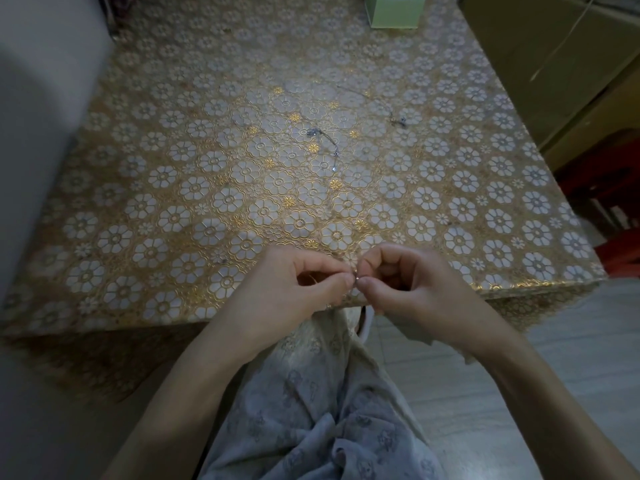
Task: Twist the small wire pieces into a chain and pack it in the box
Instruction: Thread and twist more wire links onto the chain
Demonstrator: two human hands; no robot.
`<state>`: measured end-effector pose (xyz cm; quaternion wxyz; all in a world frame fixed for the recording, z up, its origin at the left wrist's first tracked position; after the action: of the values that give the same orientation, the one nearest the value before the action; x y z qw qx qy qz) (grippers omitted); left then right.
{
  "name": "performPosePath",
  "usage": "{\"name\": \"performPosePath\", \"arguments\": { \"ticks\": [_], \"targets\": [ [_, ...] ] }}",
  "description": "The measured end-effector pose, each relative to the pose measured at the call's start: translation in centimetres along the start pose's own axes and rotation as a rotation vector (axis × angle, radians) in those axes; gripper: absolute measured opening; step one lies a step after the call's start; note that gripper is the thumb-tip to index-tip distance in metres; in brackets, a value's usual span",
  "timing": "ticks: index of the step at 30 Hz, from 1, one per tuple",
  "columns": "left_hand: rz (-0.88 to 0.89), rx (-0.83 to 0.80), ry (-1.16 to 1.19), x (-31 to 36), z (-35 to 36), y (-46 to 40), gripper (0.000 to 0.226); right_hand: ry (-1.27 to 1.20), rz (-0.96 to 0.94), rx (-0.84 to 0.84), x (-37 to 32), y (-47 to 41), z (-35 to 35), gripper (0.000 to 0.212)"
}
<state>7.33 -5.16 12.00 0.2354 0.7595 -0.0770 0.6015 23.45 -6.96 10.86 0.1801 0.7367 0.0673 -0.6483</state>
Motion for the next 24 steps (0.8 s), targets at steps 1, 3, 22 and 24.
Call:
{"name": "performPosePath", "arguments": {
  "ticks": [1, 3, 22, 24],
  "targets": [
    [-0.001, -0.002, 0.002, 0.0, 0.0, 0.0, 0.011, 0.035, -0.006, -0.002, -0.1, 0.0, 0.0, 0.019],
    [0.019, 0.002, -0.039, -0.1, 0.0, -0.1, 0.01, 0.099, -0.013, -0.006, -0.2, 0.0, -0.1, 0.018],
    [0.211, 0.005, -0.322, -0.4, 0.3, -0.4, 0.009, -0.152, 0.049, 0.001, 0.5, -0.4, 0.9, 0.019],
    [0.196, -0.008, -0.242, -0.7, 0.4, -0.5, 0.019, -0.2, 0.048, -0.033, 0.7, -0.5, 0.9, 0.019]
  ]
}}
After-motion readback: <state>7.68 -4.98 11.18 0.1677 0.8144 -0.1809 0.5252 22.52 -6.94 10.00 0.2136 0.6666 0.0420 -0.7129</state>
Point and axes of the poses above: each hand's wrist, its own y-axis away from the middle knuckle, its own z-axis out of the palm, x = y × z, the point moved 2 cm from there along -y, towards the middle knuckle, and after that the axes turned 2 degrees about y, right-handed, at the moved point
